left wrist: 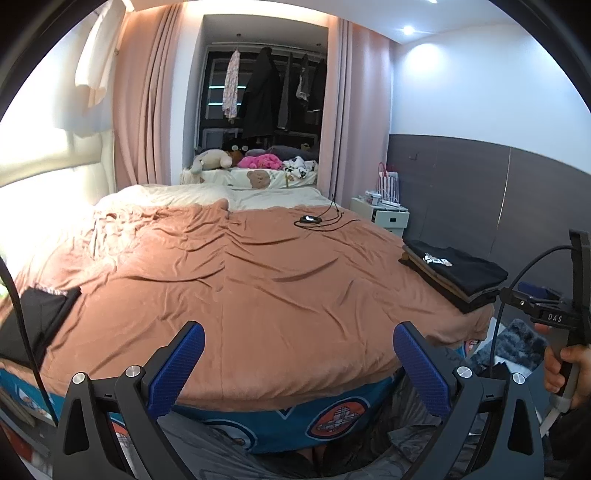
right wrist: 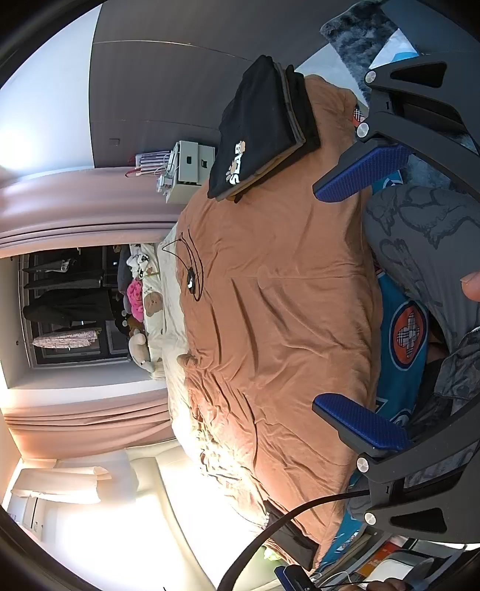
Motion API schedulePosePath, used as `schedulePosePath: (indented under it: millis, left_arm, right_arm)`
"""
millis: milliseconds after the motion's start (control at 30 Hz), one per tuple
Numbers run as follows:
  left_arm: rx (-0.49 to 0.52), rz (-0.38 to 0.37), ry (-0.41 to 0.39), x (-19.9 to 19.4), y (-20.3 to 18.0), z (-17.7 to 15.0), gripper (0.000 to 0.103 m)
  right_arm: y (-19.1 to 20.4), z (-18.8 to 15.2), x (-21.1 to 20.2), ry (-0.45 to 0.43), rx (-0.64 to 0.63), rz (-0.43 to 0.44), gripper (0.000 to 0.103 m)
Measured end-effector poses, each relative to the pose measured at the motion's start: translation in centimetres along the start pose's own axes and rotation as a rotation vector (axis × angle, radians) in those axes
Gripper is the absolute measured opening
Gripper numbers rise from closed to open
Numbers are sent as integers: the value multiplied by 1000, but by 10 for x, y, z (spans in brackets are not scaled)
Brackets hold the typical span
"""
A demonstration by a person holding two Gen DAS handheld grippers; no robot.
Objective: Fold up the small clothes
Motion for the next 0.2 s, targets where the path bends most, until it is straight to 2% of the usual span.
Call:
schedulePosePath:
  millis: [200]
  left_arm:
    - [-6, -6, 6, 6, 0, 1, 103]
  right_arm:
    - [1, 2, 4, 2, 4, 4, 103]
Point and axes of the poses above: each gripper's, at about its wrist camera, not at the fingertips, and x roughly the way its jaws point, y to its left, z to its top, the point moved 9 cm from there along x, roughly the way its jaws point, and after that the axes turned 15 degrees about -y, right-handed, at the moved point
